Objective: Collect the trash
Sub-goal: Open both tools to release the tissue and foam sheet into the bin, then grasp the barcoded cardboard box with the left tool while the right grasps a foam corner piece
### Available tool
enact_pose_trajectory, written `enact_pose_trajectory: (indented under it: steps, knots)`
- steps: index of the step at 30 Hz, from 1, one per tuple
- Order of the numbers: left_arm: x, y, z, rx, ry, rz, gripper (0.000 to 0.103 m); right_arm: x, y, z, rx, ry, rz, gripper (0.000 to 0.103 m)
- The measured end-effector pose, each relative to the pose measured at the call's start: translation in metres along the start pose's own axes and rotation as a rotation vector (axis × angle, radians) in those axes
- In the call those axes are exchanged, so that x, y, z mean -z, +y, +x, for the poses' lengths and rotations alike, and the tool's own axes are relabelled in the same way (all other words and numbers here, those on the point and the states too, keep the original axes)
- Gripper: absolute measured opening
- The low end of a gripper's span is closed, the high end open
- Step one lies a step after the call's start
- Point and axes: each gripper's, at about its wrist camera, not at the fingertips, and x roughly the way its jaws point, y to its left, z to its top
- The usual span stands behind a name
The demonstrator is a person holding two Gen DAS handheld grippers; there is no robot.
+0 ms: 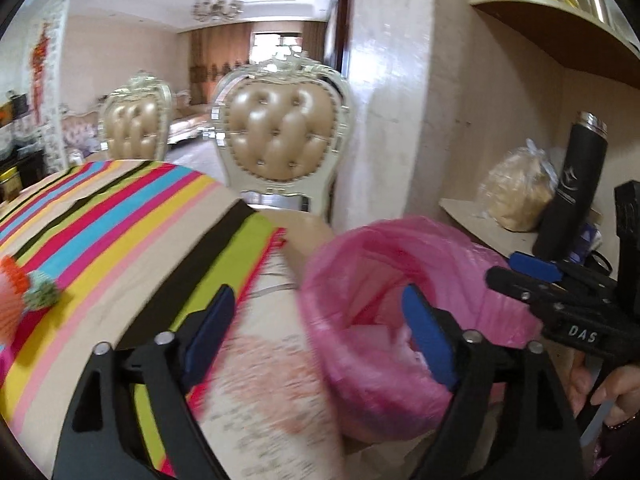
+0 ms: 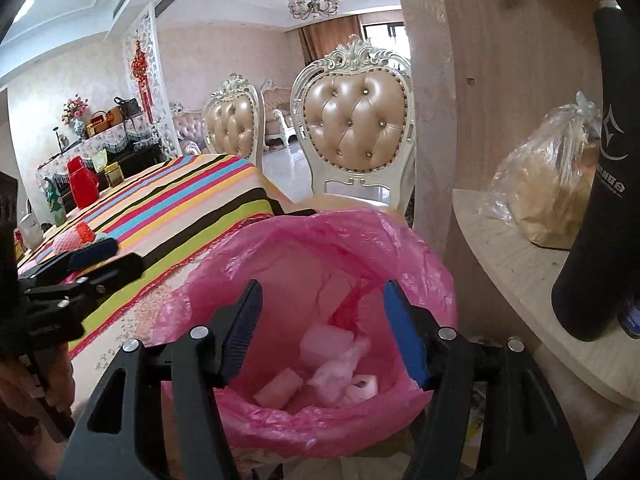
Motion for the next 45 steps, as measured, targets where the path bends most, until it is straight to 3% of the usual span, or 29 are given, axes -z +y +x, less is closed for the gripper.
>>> enact_pose_trajectory:
  steps: [4, 21, 29, 36, 41, 45]
  knots:
    - [0.007, 0.023, -0.018, -0.085, 0.01, -0.046, 0.096, 0.001, 0.017, 0.0, -0.029, 0.008, -0.017, 0.061]
    - [0.048, 0.12, -0.109, -0.388, 0.034, -0.162, 0.098, 0.007, 0.141, 0.017, -0.238, 0.083, -0.18, 0.061]
    - [0.084, 0.189, -0.171, -0.625, 0.011, -0.276, 0.098, 0.004, 0.235, 0.03, -0.383, 0.101, -0.301, 0.061]
    - [0.108, 0.262, -0.223, -0.82, 0.017, -0.458, 0.098, 0.011, 0.308, 0.03, -0.518, 0.11, -0.375, 0.061]
    - [0.116, 0.298, -0.23, -0.846, 0.031, -0.565, 0.098, 0.012, 0.344, 0.03, -0.581, 0.119, -0.413, 0.062]
    - [0.109, 0.32, -0.223, -0.882, 0.038, -0.559, 0.098, 0.011, 0.362, 0.035, -0.604, 0.133, -0.424, 0.062]
